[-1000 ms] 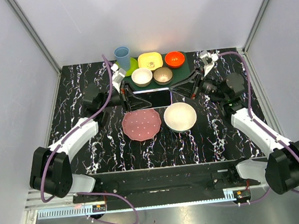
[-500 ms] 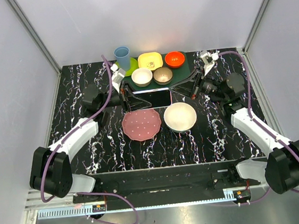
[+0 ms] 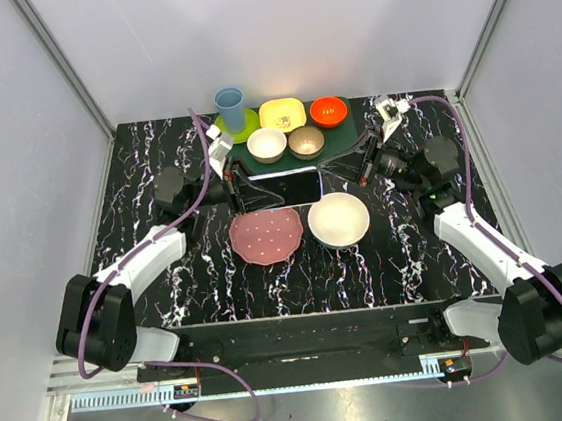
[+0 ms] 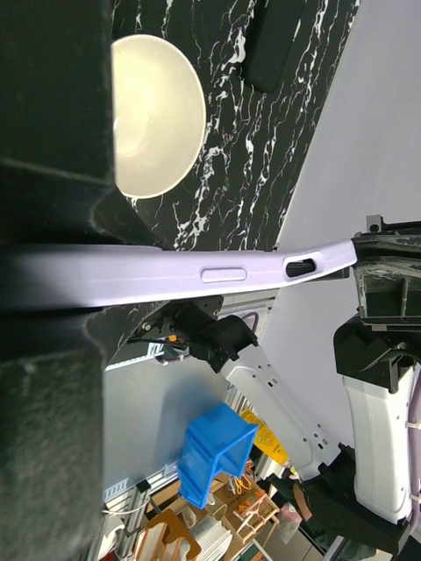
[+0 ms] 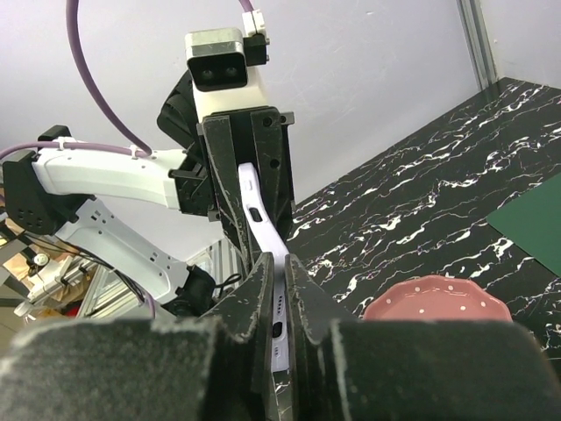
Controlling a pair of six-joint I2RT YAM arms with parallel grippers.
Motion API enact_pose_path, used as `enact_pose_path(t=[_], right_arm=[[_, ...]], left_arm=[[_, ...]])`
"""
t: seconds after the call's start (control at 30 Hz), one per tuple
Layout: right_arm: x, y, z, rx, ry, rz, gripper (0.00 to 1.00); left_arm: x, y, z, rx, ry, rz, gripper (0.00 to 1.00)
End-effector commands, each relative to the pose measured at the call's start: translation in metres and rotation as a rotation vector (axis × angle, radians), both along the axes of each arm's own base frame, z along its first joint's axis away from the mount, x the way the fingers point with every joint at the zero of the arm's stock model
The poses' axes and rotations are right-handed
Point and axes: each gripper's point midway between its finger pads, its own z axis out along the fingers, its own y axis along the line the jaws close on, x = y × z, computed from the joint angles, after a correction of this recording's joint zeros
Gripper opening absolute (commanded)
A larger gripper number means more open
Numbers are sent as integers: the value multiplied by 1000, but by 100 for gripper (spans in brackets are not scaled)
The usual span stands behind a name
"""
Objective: Take the phone out of the phone case
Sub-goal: Remove the phone case from the phone.
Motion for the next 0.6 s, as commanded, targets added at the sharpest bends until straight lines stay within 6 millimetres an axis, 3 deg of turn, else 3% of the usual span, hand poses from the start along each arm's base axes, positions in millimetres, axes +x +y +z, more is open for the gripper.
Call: enact_pose_path(t=[0.0,0.2,0.33,0.57], right_arm=[[19,-6,7,12,3,-80,11],[27,-11,7,12,2,-130,29],[29,-16,8,6,-15,-151,31],[10,-15,20,12,-91,-87,40]], left_arm=[[-22,4,34,-82,-226,-60,0],[-21,4,33,-81,-222,-56,0],[-19,3,33,-80,-218,-50,0],[-6,0,27,-49,-191,-8,0]])
